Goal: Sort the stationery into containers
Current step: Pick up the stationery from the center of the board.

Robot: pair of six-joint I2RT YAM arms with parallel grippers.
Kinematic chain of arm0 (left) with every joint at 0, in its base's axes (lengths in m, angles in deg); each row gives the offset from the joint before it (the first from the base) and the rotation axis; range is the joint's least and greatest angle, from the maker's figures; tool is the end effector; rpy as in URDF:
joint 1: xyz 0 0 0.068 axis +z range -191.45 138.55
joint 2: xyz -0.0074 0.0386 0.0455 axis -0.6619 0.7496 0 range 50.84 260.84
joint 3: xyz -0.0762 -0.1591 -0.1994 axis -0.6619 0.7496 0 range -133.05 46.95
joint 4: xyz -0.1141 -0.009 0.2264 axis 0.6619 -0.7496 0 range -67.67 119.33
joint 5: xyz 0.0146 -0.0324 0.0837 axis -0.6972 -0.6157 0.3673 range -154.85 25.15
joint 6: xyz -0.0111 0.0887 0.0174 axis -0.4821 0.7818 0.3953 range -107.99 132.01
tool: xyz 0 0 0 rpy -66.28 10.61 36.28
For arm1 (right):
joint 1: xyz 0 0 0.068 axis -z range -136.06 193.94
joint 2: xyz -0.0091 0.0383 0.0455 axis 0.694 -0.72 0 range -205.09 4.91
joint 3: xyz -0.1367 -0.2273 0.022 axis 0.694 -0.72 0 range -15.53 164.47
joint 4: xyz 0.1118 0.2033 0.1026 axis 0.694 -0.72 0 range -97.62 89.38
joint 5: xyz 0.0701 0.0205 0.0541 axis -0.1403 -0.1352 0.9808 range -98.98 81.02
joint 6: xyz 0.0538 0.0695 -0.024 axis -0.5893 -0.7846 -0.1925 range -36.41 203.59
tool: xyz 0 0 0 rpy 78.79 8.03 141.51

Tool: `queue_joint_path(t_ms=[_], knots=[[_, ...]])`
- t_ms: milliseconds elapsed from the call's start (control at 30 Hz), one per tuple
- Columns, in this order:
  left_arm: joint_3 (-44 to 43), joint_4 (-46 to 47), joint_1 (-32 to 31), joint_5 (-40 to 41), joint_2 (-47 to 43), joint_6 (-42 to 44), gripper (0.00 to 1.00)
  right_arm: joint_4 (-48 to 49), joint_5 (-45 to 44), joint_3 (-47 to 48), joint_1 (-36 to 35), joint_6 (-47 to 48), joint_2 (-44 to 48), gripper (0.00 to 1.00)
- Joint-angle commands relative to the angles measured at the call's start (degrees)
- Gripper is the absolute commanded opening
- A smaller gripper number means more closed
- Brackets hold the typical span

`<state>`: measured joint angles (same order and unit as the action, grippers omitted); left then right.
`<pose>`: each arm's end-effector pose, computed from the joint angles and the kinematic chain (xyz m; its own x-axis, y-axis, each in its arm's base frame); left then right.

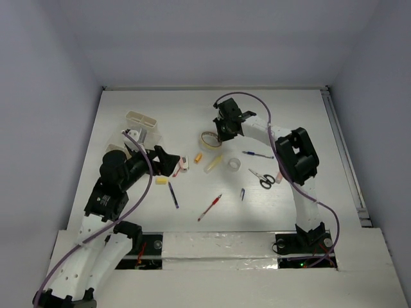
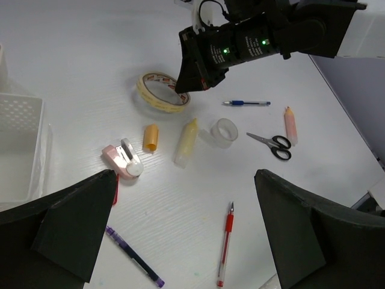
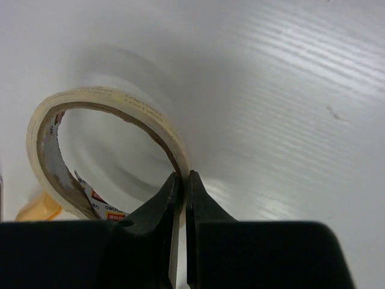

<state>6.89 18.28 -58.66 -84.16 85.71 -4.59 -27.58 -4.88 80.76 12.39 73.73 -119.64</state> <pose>0.1730 -0.0820 0.3263 -0.2632 -0.2006 -0.9437 0.5410 0.7792 -0.3165 0.4157 0.2621 0.1384 -0.7849 -0.2816 -0.5519 -0.4286 0.8900 0.1554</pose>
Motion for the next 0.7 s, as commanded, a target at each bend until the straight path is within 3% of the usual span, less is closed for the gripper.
queue_joint_path(t_ms=[0, 167, 333, 500, 667], knots=[[3.57, 5.07, 0.16, 1.03, -2.87, -0.27, 0.99, 5.94, -6.46, 2.41, 0.0, -2.7, 3.5, 0.0], [2.88, 4.29, 0.16, 4.1, -6.3, 0.43, 0.99, 14.37, -2.72, 0.21, 0.0, -3.49, 10.29, 0.0], [2.79, 3.76, 0.78, 9.01, -10.6, -0.45, 0.99, 18.25, -1.46, 3.11, -7.01, -5.59, 11.09, 0.0], [1.73, 1.47, 0.78, 17.28, -13.07, -1.33, 0.99, 23.09, -0.06, 10.99, -13.27, -9.8, 6.1, 0.0], [1.29, 1.21, 0.78, 17.99, -14.92, -1.24, 0.99, 21.25, 4.6, 24.01, -16.25, -14.03, -2.87, 0.0]])
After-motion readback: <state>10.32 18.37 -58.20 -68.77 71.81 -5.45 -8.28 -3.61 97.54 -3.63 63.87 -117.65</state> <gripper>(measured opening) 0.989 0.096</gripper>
